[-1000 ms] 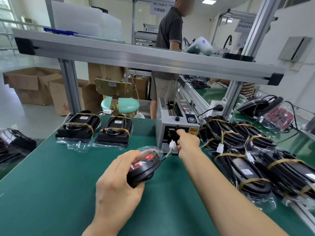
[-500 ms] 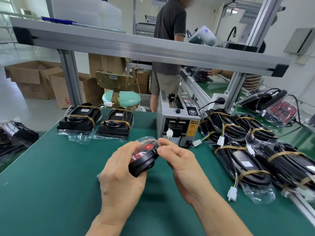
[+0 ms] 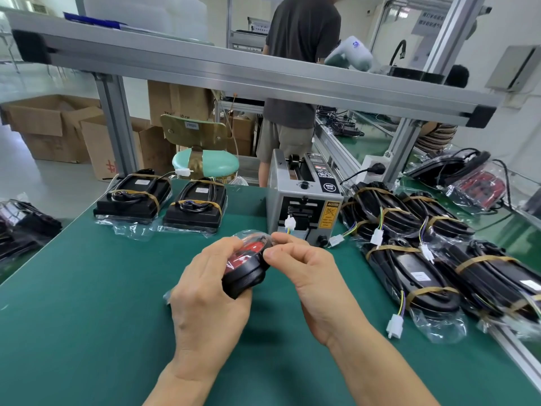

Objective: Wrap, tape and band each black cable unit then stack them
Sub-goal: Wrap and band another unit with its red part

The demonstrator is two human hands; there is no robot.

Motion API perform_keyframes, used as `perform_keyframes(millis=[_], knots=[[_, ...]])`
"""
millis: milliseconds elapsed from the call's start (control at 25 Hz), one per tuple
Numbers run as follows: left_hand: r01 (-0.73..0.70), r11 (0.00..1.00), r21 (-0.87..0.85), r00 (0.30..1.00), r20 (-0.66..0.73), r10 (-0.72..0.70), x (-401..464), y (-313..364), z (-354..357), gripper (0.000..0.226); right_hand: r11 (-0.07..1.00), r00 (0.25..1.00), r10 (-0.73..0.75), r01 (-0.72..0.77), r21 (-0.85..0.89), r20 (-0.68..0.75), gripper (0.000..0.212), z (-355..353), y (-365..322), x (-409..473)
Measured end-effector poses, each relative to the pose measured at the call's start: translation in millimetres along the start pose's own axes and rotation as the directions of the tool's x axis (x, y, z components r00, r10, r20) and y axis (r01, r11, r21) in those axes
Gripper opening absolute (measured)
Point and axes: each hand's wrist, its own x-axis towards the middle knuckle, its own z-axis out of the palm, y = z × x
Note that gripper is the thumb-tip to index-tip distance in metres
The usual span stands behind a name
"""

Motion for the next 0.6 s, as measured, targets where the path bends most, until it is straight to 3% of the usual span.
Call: perform_keyframes(millis=[440, 520, 600], knots=[[-0.017, 1.000, -0.003, 1.000, 0.009, 0.017, -2.7, -0.1, 1.6, 0.060, 0.968, 0.974, -0.142, 0.099, -0.231, -0.175, 0.020, 10.0, 11.8, -6.2], [-0.013, 1.000, 0.000, 1.000, 0.014, 0.013, -2.2, 1.1, 0.8, 0.060, 0.979, 0.971, -0.129, 0.094, -0.180, -0.200, 0.012, 10.6, 14.2, -6.5], [0.005, 1.000, -0.004, 1.000, 0.013, -0.005, -1.5, 2.2, -0.9, 0.060, 0.997, 0.979, -0.082, 0.079, -0.028, -0.185, 0.022, 10.3, 16.3, -6.8]])
